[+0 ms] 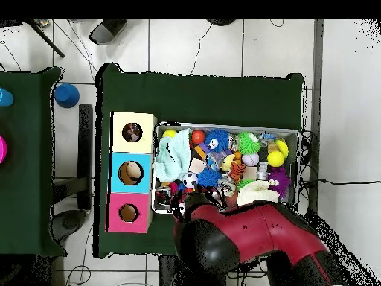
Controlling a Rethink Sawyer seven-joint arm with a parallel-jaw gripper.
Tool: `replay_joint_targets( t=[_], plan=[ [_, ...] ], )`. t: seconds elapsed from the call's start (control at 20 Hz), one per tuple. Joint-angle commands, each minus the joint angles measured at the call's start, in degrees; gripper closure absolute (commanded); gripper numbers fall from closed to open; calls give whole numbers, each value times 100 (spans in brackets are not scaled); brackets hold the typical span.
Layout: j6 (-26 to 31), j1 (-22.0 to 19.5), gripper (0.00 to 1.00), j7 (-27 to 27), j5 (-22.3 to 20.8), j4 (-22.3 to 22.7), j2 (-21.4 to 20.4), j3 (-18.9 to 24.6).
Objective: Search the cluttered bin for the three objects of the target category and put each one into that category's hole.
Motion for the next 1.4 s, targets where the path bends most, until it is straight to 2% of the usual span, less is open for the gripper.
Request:
replay_joint_targets(
  t=[0.05,0.3,0.65,0.85,1.4],
  plan=[
    [-668,490,0,1785,-15,309,-37,-1258],
    [-1262,893,0,1744,-44,307,39,-1995],
    [-2240,1515,0,1570,-68,270,347,-3031],
    [-2663,1756,0,1397,17,272,569,-3427],
    [-3273,2256,0,1313,363,164,1043,-3998]
  ],
)
